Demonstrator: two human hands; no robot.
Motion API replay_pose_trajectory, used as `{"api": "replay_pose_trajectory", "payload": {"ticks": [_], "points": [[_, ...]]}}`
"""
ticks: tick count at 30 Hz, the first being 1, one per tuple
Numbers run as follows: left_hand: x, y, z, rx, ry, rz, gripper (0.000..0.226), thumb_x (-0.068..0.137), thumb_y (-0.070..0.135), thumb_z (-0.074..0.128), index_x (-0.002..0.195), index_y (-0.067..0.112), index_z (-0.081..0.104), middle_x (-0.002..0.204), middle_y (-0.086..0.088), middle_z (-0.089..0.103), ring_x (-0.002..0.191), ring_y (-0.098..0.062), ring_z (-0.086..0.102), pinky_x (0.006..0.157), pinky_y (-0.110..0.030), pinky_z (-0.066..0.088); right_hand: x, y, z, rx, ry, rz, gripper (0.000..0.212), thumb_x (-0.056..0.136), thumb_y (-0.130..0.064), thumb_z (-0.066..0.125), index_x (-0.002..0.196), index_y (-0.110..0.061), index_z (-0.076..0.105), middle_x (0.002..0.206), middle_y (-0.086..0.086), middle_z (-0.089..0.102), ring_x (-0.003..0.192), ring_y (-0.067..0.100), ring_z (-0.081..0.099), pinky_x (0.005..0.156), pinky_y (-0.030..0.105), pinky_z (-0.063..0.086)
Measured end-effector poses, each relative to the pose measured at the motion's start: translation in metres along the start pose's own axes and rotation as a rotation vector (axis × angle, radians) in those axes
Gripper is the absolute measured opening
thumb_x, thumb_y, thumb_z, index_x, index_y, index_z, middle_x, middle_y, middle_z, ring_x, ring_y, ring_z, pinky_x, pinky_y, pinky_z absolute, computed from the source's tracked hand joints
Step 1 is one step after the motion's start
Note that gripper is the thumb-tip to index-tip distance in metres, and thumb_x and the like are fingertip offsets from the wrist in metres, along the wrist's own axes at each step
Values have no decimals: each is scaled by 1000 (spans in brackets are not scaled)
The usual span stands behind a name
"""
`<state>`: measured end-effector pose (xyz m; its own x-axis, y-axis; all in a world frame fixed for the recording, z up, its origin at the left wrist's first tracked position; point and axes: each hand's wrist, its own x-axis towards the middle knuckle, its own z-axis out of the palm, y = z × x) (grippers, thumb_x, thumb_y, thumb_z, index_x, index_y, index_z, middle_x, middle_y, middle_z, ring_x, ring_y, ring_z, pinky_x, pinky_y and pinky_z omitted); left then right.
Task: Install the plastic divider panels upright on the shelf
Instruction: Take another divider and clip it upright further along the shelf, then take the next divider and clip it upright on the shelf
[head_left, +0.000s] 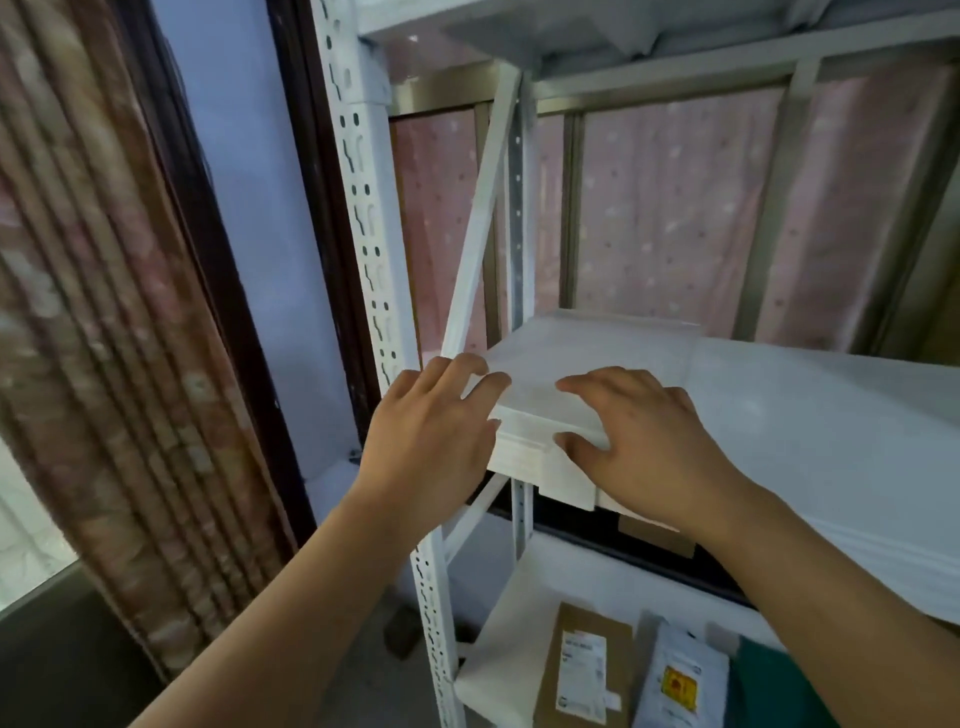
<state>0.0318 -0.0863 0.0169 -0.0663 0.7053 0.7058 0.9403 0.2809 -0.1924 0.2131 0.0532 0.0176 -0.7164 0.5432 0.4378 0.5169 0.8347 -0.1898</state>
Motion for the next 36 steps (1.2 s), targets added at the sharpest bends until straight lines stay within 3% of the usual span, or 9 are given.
{"api": "replay_pose_trajectory", "payload": {"ticks": [5,9,16,23,28,30,32,36], "points": [[50,-4,36,-6,-63,90,54,85,32,88,134,27,67,131,0,66,117,-25,64,97,-44,56,35,27,-2,145,-56,80,56,97,-53,58,149,-38,45,153,-8,48,138,20,44,113,48,38],[82,-8,60,-43,-126,164,54,89,45,83,137,34,63,137,4,64,126,-22,62,110,-43,50,54,44,-2,102,-121,107,58,97,-57,56,151,-42,41,157,-13,45,141,18,41,117,48,36],[99,-25,101,-208,-222,323,47,95,53,73,140,42,61,137,15,62,125,-13,59,112,-35,44,61,67,4,17,-271,135,65,92,-61,57,153,-46,37,157,-18,41,140,14,39,112,44,39],[112,-49,133,-463,-416,336,54,97,67,60,145,46,51,145,27,53,129,-5,52,113,-29,43,55,67,11,63,-341,252,63,92,-67,59,149,-43,46,153,-17,47,132,9,48,111,29,38],[110,-60,150,-626,-556,303,73,87,89,41,149,51,47,158,30,42,144,5,37,112,-11,22,46,56,11,89,-297,331,63,89,-70,59,146,-44,49,150,-23,49,127,3,49,107,23,37],[109,-62,151,-619,-615,342,96,71,103,27,153,54,39,163,28,34,151,3,29,119,-18,20,41,51,12,88,-282,363,64,87,-69,63,145,-45,50,150,-24,48,128,2,48,110,23,36],[109,-61,150,-588,-661,378,104,66,106,25,156,54,33,167,25,28,154,-1,23,125,-28,21,36,45,14,85,-256,397,64,86,-67,67,144,-46,51,148,-24,49,125,0,48,105,19,35],[107,-60,148,-532,-545,487,102,74,102,17,155,45,41,161,13,46,145,-11,44,119,-33,38,30,36,17,93,-217,467,58,85,-66,68,139,-47,57,144,-23,56,120,-1,53,99,16,35]]}}
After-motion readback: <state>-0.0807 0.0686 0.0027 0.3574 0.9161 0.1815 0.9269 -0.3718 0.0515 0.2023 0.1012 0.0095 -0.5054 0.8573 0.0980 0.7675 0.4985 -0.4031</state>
